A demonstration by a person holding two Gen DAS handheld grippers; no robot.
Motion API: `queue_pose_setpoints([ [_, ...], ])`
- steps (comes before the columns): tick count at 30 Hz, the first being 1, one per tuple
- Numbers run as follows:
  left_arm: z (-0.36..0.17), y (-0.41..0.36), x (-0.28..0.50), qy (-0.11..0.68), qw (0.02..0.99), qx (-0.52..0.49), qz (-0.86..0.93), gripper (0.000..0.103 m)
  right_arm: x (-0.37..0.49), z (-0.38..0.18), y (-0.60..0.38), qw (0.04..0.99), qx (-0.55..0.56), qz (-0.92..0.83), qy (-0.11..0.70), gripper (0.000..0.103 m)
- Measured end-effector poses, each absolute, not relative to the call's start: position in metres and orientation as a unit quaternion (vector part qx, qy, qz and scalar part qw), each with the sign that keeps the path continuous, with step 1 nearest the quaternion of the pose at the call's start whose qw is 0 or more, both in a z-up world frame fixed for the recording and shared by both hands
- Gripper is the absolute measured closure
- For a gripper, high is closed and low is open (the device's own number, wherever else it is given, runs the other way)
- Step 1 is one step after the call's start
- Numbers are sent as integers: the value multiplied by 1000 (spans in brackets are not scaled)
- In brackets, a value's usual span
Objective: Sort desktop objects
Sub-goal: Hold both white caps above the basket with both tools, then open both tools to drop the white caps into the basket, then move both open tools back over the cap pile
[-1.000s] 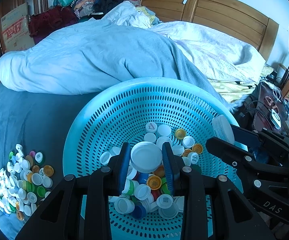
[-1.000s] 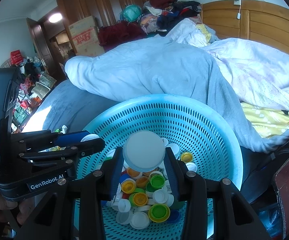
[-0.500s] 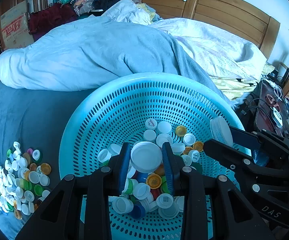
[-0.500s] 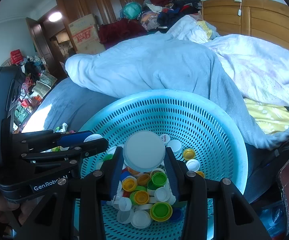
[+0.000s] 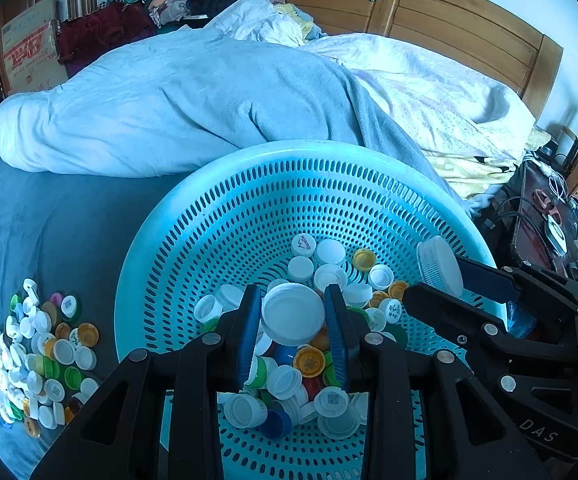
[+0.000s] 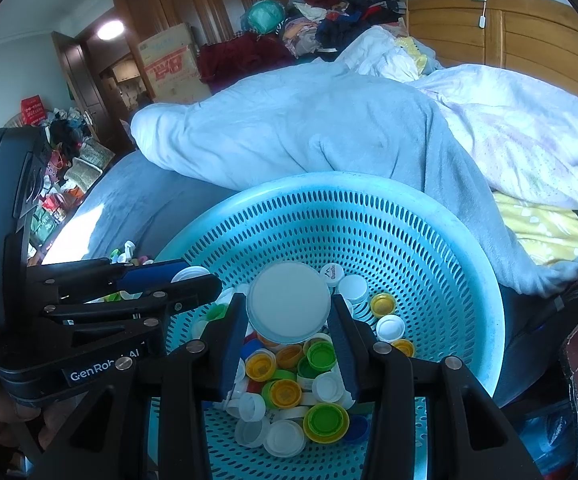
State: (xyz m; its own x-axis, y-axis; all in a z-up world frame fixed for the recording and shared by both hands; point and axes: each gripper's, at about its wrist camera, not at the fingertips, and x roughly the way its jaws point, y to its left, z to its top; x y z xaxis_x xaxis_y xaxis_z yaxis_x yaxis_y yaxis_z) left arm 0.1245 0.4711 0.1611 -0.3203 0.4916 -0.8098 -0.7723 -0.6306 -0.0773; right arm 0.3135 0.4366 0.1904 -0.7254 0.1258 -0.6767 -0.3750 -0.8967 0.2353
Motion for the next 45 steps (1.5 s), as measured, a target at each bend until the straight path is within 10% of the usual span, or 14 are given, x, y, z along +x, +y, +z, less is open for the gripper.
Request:
queue_pose_setpoints([
  [19, 154, 471, 121, 164, 391, -431, 797, 75, 309, 184, 434, 135, -349, 909, 182, 58],
  [23, 153, 467, 119, 160, 379, -427, 806, 55, 310, 185, 435, 139, -344, 910, 184, 44],
  [45, 148, 371, 84, 101, 304, -438, 840, 47, 299, 189, 410, 116, -353, 914, 163, 15],
])
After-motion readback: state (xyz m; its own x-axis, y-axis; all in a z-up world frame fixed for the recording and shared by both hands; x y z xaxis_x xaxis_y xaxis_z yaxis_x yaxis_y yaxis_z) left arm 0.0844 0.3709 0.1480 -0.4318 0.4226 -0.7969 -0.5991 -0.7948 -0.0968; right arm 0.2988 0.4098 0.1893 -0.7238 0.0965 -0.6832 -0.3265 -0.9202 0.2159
